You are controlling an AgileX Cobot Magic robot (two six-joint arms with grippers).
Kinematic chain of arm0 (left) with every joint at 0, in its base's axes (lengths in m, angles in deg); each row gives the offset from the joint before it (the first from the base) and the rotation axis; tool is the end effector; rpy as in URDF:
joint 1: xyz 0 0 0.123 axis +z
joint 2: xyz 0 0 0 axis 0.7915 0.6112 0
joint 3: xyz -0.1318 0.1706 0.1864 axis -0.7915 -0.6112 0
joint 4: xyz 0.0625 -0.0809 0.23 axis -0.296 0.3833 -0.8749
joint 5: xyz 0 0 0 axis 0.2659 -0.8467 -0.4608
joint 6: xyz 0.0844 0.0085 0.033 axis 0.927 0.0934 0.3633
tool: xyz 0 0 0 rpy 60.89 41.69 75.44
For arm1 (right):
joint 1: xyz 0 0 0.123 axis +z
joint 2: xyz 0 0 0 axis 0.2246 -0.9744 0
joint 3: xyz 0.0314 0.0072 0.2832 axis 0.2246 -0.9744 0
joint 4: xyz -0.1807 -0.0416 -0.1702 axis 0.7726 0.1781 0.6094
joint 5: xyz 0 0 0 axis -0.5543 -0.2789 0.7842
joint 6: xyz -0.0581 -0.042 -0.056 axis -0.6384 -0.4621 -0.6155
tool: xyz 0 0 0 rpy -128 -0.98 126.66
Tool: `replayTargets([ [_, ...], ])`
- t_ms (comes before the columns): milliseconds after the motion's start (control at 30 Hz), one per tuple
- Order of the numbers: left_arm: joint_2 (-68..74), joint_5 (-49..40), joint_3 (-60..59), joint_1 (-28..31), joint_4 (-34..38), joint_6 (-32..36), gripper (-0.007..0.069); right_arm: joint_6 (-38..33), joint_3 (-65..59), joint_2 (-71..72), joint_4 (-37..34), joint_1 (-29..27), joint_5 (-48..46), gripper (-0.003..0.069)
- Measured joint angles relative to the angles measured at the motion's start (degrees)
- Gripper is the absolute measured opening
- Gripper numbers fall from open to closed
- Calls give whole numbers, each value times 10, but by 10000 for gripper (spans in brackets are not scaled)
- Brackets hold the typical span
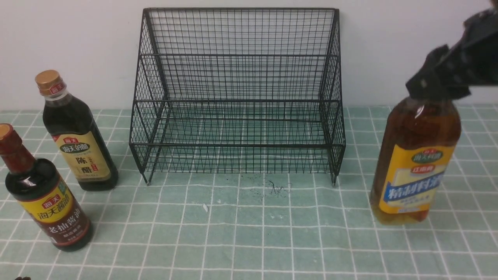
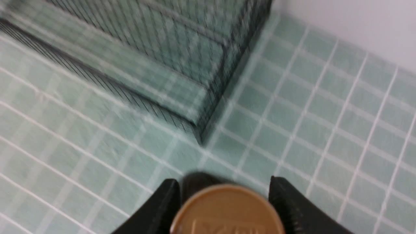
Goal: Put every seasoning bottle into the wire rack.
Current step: Use the right arm to put the condiment bottle back on the shelf
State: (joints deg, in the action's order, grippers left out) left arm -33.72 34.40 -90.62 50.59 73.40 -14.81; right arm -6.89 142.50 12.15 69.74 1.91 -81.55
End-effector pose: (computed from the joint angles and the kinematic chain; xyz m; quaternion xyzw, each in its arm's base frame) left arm 0.0524 -0.0024 0.1707 0.0062 0.8072 -0.0184 0.5899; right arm 0.2555 0.0852 0.4117 -0.2203 0.9123 0.1050 0.3288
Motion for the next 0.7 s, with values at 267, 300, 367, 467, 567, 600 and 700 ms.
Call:
replayTargets([
  [267,0,0,0,0,0,0,-6,-45,65,-16,-110,53,33,325],
  [300,0,0,0,0,0,0,-6,-46,73,-27,-111,63,43,325],
  [367,0,0,0,0,0,0,-6,-45,93,-53,-111,78,73,325],
  [467,0,0,0,0,0,0,-6,-45,123,-97,-107,83,117,325],
  [567,0,0,0,0,0,0,-6,-45,147,-132,-92,83,139,325],
  [600,0,0,0,0,0,0,-6,-45,153,-145,-87,83,145,325],
  [700,0,0,0,0,0,0,-6,-43,164,-176,-78,83,156,325],
])
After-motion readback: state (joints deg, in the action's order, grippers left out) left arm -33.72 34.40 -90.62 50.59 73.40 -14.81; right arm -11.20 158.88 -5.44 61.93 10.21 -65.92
